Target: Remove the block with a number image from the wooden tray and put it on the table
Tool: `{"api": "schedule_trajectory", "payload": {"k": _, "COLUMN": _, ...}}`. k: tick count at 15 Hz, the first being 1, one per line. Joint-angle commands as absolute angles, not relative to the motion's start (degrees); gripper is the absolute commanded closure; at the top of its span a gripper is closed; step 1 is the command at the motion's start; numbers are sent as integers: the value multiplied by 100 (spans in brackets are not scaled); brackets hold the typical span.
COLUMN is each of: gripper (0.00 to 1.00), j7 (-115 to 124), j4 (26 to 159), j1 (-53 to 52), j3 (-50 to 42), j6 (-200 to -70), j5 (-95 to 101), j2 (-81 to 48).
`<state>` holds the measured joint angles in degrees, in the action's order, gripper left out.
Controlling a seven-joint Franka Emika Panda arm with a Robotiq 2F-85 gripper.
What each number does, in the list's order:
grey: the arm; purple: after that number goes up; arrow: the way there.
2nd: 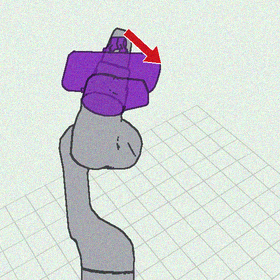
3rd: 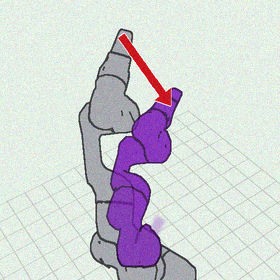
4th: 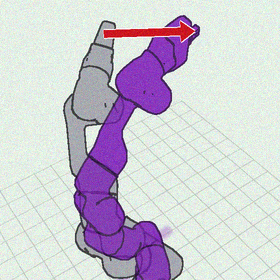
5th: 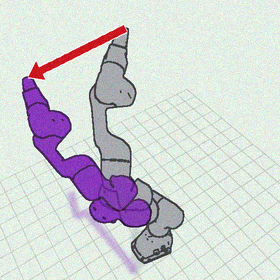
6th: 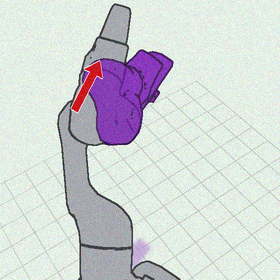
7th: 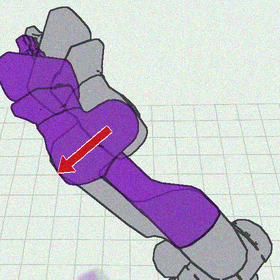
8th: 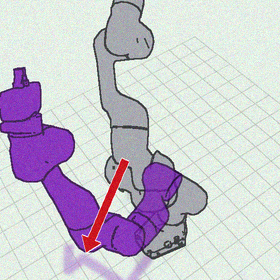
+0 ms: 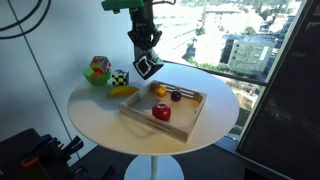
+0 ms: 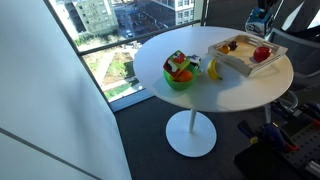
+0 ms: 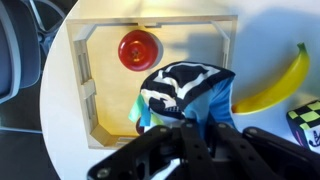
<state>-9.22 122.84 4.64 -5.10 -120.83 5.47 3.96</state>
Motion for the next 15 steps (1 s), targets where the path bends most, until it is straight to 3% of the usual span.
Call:
{"api": "schedule_trajectory", "payload": {"k": 1, "gripper": 95, "j7": -870, "j4": 12422, "j1": 374, "j3": -412, "j6": -11727, "j5": 539, "j2": 663}}
{"api": "schedule_trajectory", "payload": {"k": 15, "gripper": 95, "j7": -894, "j4": 13191, "j1": 0, "j3": -54, "j6": -12156, "j5": 522, "j2": 608}}
